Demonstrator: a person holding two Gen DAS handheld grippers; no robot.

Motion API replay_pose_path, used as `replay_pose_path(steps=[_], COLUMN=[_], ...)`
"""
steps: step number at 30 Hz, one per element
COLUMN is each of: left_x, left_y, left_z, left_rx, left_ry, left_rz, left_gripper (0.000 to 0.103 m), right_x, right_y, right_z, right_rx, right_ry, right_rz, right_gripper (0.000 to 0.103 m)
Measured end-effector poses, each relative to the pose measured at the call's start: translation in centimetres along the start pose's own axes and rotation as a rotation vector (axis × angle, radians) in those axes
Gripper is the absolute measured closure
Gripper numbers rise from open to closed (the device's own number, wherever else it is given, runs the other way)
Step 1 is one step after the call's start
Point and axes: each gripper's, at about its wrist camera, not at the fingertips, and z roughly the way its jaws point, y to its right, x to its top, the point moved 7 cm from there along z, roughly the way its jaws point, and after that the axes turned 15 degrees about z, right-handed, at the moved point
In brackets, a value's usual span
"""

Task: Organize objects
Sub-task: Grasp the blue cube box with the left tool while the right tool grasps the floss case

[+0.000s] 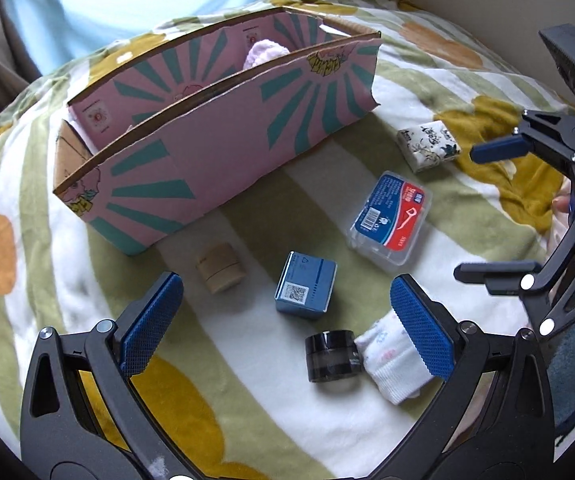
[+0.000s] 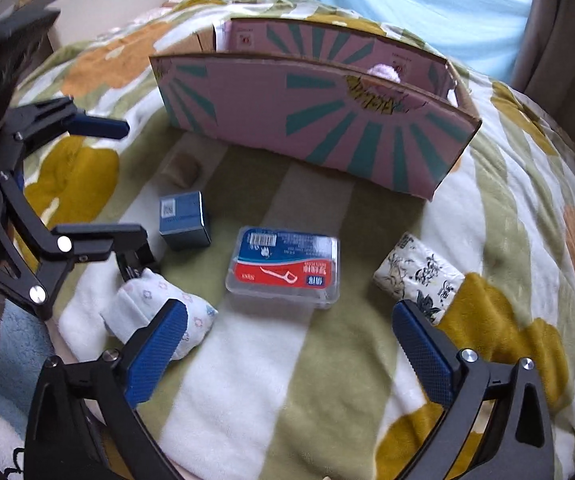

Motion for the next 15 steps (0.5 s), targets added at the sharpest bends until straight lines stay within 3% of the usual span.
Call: replay_pose_path(steps=[6, 15], left_x=[-0.3, -0.6], left_y=[0.2, 1.0], left_z=[1.5, 3.8], left_rx=[-0.01, -0.028], left_ry=[-0.022, -0.049], left_rz=[0.022, 0.053], left_gripper=[0.001, 0.019], right_x=[0.2, 0.4], right_y=[0.2, -0.1], right_z=[1.1, 3.2], right_rx=[0.028, 0.054], right_ry=[0.016, 0.001], right_rz=[0.038, 0.069], right_gripper=[0.001, 0.001])
